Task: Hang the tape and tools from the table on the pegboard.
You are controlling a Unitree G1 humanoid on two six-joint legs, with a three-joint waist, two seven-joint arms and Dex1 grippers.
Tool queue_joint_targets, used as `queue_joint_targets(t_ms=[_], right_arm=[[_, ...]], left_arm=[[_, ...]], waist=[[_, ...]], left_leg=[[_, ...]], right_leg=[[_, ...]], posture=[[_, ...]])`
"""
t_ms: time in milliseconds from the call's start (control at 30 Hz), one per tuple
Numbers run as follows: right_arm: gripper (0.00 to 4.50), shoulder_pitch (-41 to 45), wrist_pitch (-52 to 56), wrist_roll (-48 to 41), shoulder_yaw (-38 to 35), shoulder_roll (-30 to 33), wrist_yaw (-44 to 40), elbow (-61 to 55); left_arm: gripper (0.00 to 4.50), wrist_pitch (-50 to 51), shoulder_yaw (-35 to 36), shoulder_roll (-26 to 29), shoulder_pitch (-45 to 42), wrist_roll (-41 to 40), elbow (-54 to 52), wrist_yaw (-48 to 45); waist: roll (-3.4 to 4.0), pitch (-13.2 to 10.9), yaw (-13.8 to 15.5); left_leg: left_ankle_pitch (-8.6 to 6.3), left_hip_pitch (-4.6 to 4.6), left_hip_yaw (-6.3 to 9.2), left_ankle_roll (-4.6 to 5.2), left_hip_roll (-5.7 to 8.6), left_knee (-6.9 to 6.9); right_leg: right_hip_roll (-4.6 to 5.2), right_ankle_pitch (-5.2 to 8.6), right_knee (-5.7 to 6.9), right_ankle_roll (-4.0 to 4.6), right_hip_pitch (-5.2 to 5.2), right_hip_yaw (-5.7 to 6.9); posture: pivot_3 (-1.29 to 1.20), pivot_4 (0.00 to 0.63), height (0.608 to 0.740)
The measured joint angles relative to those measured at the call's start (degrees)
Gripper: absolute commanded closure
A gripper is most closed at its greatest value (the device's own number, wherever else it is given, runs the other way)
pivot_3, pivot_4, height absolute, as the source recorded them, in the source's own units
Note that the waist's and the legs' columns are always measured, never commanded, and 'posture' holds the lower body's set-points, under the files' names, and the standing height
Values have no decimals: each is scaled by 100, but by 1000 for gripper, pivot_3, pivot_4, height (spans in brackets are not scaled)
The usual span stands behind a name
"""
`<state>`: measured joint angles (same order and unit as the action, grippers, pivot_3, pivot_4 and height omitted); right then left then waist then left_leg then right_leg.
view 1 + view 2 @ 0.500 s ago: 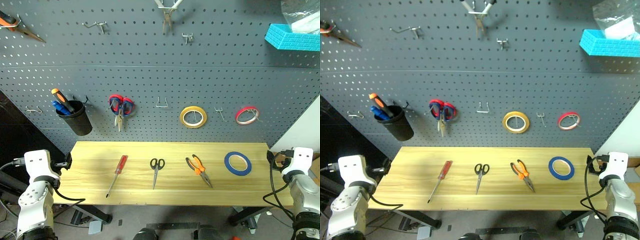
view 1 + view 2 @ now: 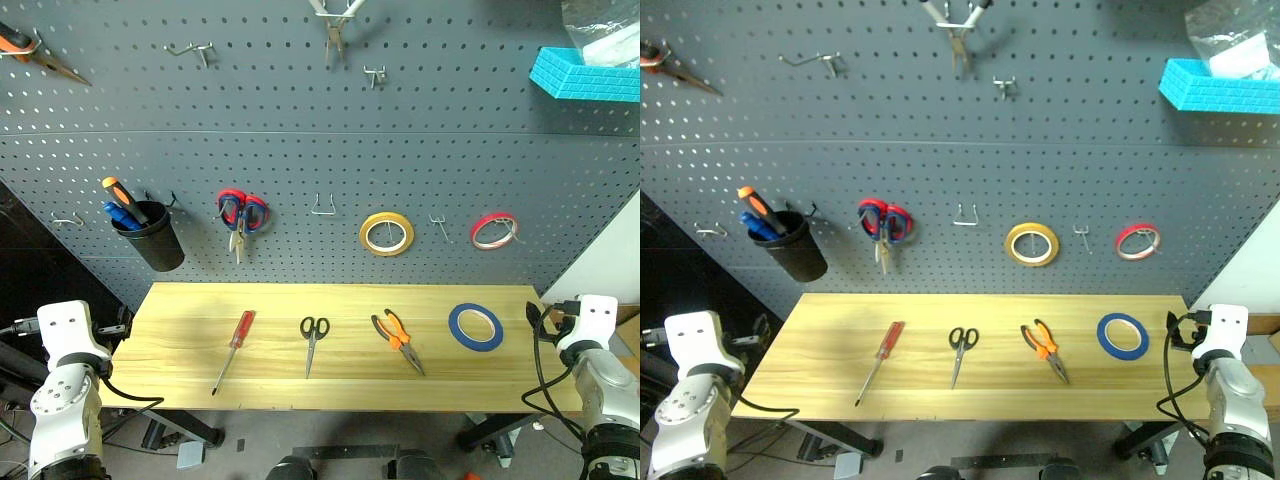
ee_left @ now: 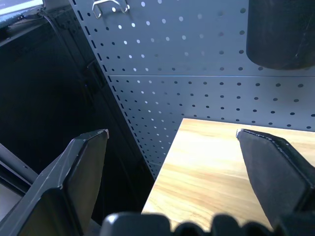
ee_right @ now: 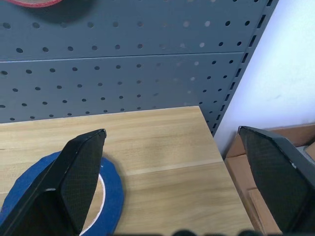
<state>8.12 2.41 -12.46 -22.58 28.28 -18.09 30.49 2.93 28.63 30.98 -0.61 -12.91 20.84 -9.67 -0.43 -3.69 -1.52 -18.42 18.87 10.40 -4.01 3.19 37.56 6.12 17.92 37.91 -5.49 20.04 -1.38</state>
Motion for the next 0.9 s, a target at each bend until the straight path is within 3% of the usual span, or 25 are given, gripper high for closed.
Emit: queue_joint_targets(t_ms=[467, 667, 900], right_arm=[[27, -573, 119, 173, 890, 16, -755, -1366], [27, -789, 463, 235, 1217, 66, -1001, -2140], [27, -1019, 1598, 258, 1368, 146, -937, -3403]], left_arm=[[1, 452, -273, -145, 319, -304, -1077, -735], [1, 645, -541, -144, 500, -393, -1570, -1266], [1, 985, -996, 60, 779, -479, -2582, -1977]], waist=[[8, -10, 9], [1, -57, 17], [-1, -362, 9]], left_leg=[[0, 1, -6, 1, -2, -16], [5, 1, -24, 7, -3, -46], [5, 6, -63, 10, -7, -56]], right_leg=[[0, 1, -8, -2, 5, -7], [0, 1, -6, -2, 3, -34], [0, 0, -9, -3, 22, -61]], posture=[[45, 56, 740], [42, 99, 740], [9, 171, 740]])
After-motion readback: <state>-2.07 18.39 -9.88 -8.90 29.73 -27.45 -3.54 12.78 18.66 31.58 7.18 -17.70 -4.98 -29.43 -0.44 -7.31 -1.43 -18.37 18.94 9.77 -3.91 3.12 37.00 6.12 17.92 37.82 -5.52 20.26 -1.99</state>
